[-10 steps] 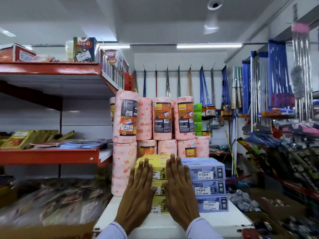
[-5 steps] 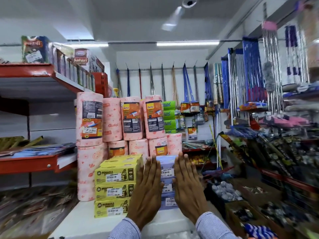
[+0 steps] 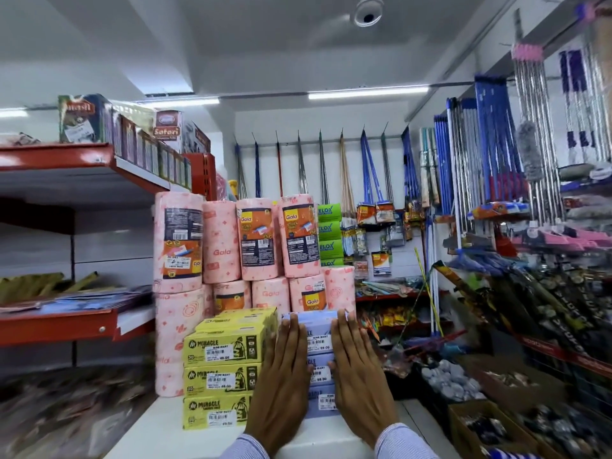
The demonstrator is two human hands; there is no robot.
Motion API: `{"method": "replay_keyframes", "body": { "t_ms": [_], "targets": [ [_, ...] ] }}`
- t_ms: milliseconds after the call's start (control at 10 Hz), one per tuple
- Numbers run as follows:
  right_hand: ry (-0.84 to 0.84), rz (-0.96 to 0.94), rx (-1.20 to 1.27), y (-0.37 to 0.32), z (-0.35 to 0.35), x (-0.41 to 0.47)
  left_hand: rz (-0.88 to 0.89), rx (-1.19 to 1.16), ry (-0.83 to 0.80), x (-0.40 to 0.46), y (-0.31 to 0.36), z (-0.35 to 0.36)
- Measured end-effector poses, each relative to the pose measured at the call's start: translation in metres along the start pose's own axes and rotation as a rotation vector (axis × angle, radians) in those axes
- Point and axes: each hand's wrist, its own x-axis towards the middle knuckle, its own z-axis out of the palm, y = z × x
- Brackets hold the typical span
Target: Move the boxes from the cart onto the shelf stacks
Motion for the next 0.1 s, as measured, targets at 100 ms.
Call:
{"method": "replay_keyframes", "body": {
  "t_ms": [100],
  "targets": [
    [0.029, -0.011, 0.007, -0.0017, -0.0023, -0.003, 0.01, -0.015, 0.037, -0.0023, 0.0011, -0.0024]
  ]
}}
